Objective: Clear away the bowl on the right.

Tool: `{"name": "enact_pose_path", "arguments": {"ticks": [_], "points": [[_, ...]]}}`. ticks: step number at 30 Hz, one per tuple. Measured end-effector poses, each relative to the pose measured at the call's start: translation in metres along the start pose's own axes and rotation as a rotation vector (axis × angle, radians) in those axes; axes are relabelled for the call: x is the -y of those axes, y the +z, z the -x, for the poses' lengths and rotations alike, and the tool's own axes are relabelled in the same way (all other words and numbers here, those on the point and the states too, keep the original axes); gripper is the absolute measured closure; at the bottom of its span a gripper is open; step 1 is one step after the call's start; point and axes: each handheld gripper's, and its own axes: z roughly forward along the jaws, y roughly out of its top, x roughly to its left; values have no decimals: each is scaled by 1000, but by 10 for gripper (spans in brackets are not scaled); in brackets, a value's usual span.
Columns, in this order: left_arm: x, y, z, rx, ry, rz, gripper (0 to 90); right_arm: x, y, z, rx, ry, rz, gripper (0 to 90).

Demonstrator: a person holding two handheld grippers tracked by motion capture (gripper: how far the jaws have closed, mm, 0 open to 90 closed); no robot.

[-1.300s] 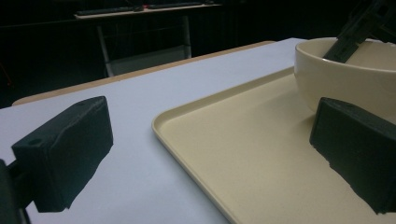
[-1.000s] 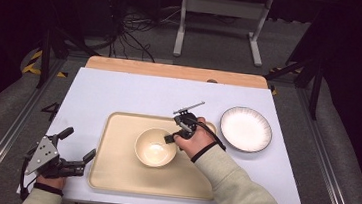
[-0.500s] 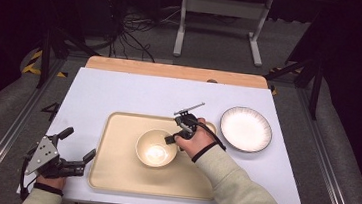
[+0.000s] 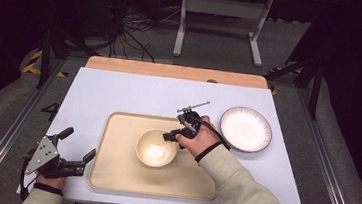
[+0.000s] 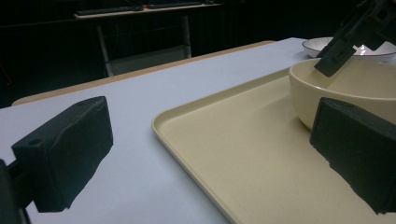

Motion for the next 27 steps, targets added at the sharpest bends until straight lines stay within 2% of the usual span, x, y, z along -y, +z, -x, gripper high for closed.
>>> {"name": "enact_pose_path", "arguments": {"ticks": [3,6,10,12,14,22,27], "points": [[0,0,0,0,0,4,2,0,-5,-2,7,-22,19,575],[0,-1,0,-1,2,0,2,-1,-13,-7,9,-57,56,523],[0,0,0,1,3,0,2,1,-24,-10,8,-126,122,458],[0,0,0,0,1,4,2,2,-28,-12,8,-176,170,399],[0,0,0,0,0,2,2,4,-31,-12,1,-219,192,383],[0,0,0,-1,0,0,2,13,-49,-10,-7,-308,285,321],[0,0,0,-1,0,0,2,17,-62,-8,-10,-398,359,228]]}}
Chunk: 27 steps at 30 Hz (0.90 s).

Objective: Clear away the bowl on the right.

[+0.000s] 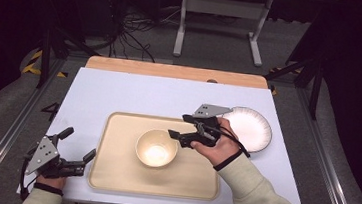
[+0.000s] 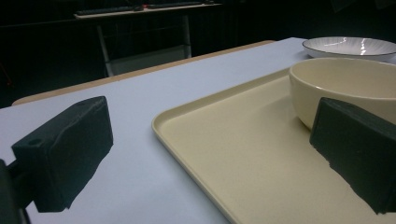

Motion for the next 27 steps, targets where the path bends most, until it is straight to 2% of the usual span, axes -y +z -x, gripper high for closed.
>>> {"name": "enact_pose_path", "arguments": {"ticks": [2,4,7,12,17,27], "points": [[0,0,0,0,0,0,2,0,-6,0,4,-54,46,214],[0,0,0,0,0,0,2,0,-10,-1,4,-84,73,214],[0,0,0,-1,2,-1,2,1,-14,-1,3,-95,99,214],[0,0,0,0,0,-1,2,4,-20,2,6,-102,107,210],[0,0,-1,2,1,-1,2,14,-28,6,12,-144,144,209],[0,0,0,-1,0,-6,2,30,-51,16,31,-151,191,209]]}}
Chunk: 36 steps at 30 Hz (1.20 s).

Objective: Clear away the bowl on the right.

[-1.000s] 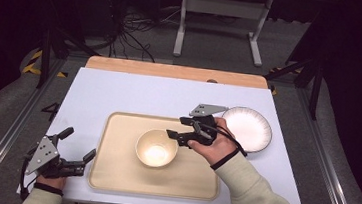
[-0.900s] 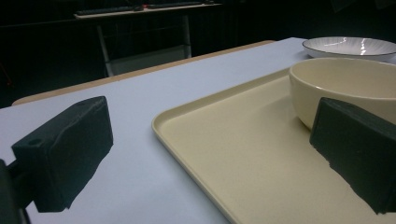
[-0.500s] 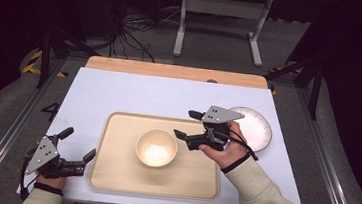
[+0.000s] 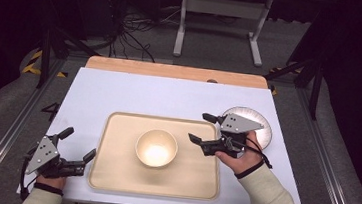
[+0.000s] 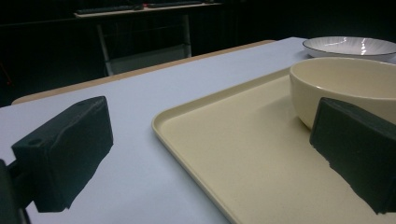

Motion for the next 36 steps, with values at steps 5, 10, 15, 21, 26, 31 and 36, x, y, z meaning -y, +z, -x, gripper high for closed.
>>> {"name": "enact_pose_path", "arguments": {"ticks": [5,10,15,21,26,31,36], "points": [[0,0,0,0,0,2,2,7,-11,4,22,1,11,209],[0,0,0,0,-1,2,2,11,-22,7,39,2,29,209],[0,0,0,0,0,2,2,15,-28,7,61,-5,39,209],[0,0,0,0,0,2,2,29,-34,4,121,-18,68,144],[0,0,0,0,-1,3,2,43,-40,1,128,-7,118,111],[0,0,0,-1,-3,0,2,52,-42,-2,128,-5,135,85],[0,0,0,-1,-4,0,2,63,-44,-6,133,-4,152,64]]}}
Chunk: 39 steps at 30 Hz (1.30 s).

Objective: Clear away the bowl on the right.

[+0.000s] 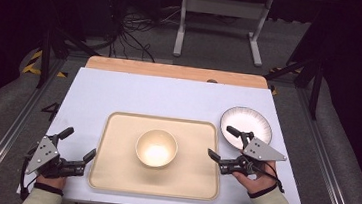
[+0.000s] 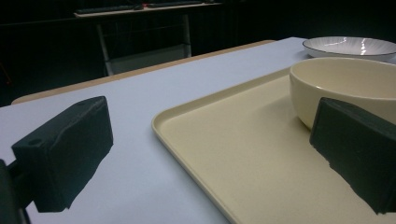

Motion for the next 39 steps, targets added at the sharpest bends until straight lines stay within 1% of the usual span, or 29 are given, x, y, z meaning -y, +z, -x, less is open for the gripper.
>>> {"name": "enact_pose_path", "arguments": {"ticks": [2,6,9,12,13,15,16,18,22,23,28,35,39], "points": [[0,0,0,1,1,1,2,4,-1,-1,-6,10,3,59],[0,0,0,2,2,2,2,13,-2,-3,-9,25,-10,57],[0,0,0,3,-1,1,2,17,-3,-5,-6,24,-16,55],[0,0,0,2,2,3,2,25,-3,-5,26,41,-17,44],[0,0,0,2,2,3,2,25,-3,-5,26,41,-17,44],[0,0,0,3,2,3,2,31,-3,-6,37,40,-28,38],[0,0,0,3,2,3,2,33,-3,-6,32,39,-32,38],[0,0,0,5,3,3,2,35,-5,-7,31,51,-40,41],[0,0,0,5,2,0,2,44,-6,-6,27,103,-64,46],[0,0,0,4,4,-1,2,46,-5,-6,26,102,-67,45],[0,0,-1,6,4,-1,2,49,-6,-9,25,103,-74,43],[0,0,-1,8,4,0,2,51,-7,-7,21,119,-80,43],[0,0,-1,11,-3,0,2,50,-6,-7,18,113,-82,45]]}}
